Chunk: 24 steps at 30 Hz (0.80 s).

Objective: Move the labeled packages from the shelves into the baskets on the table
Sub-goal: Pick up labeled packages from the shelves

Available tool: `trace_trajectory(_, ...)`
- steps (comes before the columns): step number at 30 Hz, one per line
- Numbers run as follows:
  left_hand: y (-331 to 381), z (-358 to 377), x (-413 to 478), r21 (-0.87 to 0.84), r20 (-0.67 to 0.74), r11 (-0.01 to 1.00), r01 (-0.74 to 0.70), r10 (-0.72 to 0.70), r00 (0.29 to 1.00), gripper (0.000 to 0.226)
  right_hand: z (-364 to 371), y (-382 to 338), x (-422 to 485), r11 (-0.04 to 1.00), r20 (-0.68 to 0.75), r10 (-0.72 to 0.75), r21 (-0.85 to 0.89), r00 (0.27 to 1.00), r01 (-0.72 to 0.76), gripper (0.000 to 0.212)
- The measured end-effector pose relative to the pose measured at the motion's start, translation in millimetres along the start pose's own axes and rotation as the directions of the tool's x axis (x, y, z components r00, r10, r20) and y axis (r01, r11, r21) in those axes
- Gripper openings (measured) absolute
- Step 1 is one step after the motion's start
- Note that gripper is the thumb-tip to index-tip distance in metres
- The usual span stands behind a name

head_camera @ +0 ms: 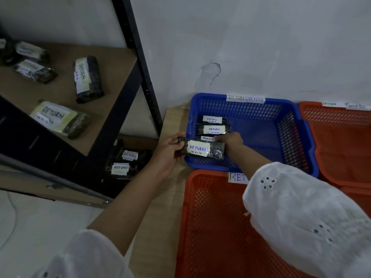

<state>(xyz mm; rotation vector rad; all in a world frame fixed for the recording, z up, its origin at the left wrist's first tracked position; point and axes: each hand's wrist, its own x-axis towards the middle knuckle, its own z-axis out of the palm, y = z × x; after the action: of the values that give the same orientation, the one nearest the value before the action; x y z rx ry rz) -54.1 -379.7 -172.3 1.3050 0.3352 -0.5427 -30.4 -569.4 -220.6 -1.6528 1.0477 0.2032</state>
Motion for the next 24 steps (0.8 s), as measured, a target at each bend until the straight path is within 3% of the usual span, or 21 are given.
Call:
trace_trajectory(2,1.9,4.6,-1.5,-0.014,0.002,1.0,0.002,-0.002,1.0,0.03,-9.1,-3.2,-9.4,0.997,0.048,-0.061,0.042,0.997,0.059,0.033)
trace_trajectory(4,2.9,10.7,-2.2,-0.05,-0.011,0.999,0.001,-0.002,1.0,0.03,-22.0,-3.5,-26.2,0.987,0.222,-0.122,0.134,0.967,0.093,0.036)
trace_trajectory(6,1.0,16.5,-1.1,-0.046,-0.042,0.999,-0.018,0.016,0.999,0.031,-36.2,-0.9,-42.1,0.977,0.458,-0.129,0.21,0.88,0.034,0.042)
trace_trajectory(9,-4.1,23.3,0.4,0.042,-0.088,0.997,-0.064,0.067,0.994,0.032,-53.9,3.2,-51.7,0.977,0.564,-0.172,0.199,0.808,0.069,0.03)
trace_trajectory(11,-7.4,25.6,1.5,0.139,-0.09,0.984,-0.11,0.124,0.988,0.033,-62.3,3.6,-52.1,0.978,0.558,-0.203,0.153,0.804,0.141,0.006)
trace_trajectory(16,-16.0,18.4,10.1,0.366,-0.214,0.913,-0.179,0.27,0.939,0.037,-66.6,7.6,-42.7,0.982,0.422,-0.187,0.103,0.887,0.158,0.012)
trace_trajectory(19,-24.3,14.7,12.7,0.412,-0.165,0.905,-0.11,0.193,0.967,0.047,-53.8,13.3,-36.8,0.98,0.339,-0.151,-0.071,0.929,0.185,0.007)
trace_trajectory(24,-31.0,15.7,10.1,0.37,-0.051,0.923,-0.105,0.133,0.99,0.041,-26.8,14.5,-27.8,0.994,0.215,-0.085,-0.043,0.973,0.097,0.013)
